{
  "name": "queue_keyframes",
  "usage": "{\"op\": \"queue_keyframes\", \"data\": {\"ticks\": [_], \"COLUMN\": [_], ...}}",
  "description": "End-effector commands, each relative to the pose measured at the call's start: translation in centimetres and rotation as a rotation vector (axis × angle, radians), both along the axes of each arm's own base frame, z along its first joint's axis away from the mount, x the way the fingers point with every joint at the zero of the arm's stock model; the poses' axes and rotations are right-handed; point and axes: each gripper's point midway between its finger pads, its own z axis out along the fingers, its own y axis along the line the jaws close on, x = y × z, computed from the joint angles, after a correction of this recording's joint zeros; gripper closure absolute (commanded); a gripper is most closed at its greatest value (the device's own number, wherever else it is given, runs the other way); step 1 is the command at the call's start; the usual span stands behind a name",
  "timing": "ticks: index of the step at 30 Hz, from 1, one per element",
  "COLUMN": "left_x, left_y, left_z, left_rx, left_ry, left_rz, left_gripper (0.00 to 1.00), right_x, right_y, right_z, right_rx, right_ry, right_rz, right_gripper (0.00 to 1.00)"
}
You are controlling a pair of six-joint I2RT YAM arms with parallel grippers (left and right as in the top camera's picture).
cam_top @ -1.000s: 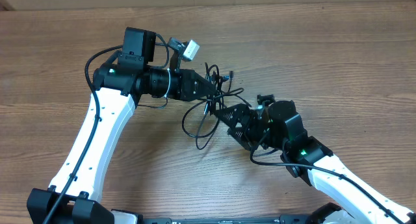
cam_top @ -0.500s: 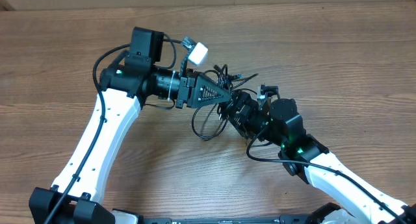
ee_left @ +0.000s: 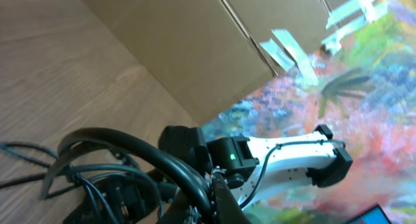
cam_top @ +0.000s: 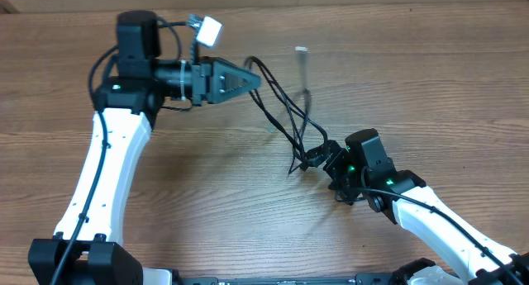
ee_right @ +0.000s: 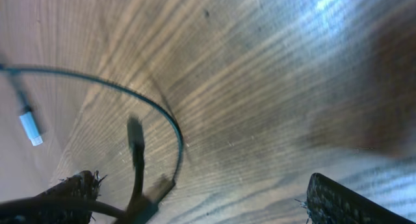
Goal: Untangle cables
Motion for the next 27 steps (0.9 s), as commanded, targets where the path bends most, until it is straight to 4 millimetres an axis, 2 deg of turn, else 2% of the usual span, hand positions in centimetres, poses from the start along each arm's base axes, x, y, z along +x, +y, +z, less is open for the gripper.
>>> {"op": "queue_keyframes", "data": {"ticks": [1, 5, 9, 13, 15, 17, 20, 23, 25, 27], "left_x": [-0.6, 0.1, 1.7, 4.0, 5.3, 6.3, 7.4, 7.6, 7.3, 6.6], "left_y": [1.1, 1.7, 2.6, 3.9, 5.2, 6.5, 8.6, 9.7, 9.4, 8.2], "left_z": [2.1, 1.8, 1.0, -1.6, -3.6, -5.3, -7.5, -8.9, -9.1, -9.3], "left_rx": [-0.031, -0.017, 0.028, 0.139, 0.226, 0.304, 0.42, 0.494, 0.502, 0.511], "left_ry": [-0.034, -0.035, -0.023, 0.072, 0.133, 0.175, 0.22, 0.249, 0.263, 0.236], "left_rz": [-0.013, 0.028, 0.124, 0.297, 0.412, 0.51, 0.639, 0.707, 0.696, 0.639], "left_gripper": [0.96, 0.96, 0.96, 0.96, 0.96, 0.96, 0.96, 0.95, 0.94, 0.93], "right_x": [-0.2, -0.5, -1.7, -2.9, -3.2, -3.0, -2.2, -1.6, -1.3, -1.3], "right_y": [-1.6, -3.7, -7.2, -11.1, -13.0, -14.0, -13.8, -13.3, -12.4, -10.1], "right_z": [-1.2, -1.9, -3.0, -3.4, -3.0, -2.3, -0.5, 0.9, 1.8, 3.3], "right_rx": [-0.064, -0.099, -0.132, -0.176, -0.182, -0.151, -0.067, -0.019, 0.007, 0.106], "right_ry": [0.007, 0.059, 0.17, 0.228, 0.228, 0.199, 0.103, 0.017, -0.044, -0.115], "right_rz": [-0.004, -0.064, -0.171, -0.216, -0.238, -0.244, -0.187, -0.123, -0.049, 0.067], "right_gripper": [0.0, 0.0, 0.0, 0.0, 0.0, 0.0, 0.0, 0.0, 0.0, 0.0]}}
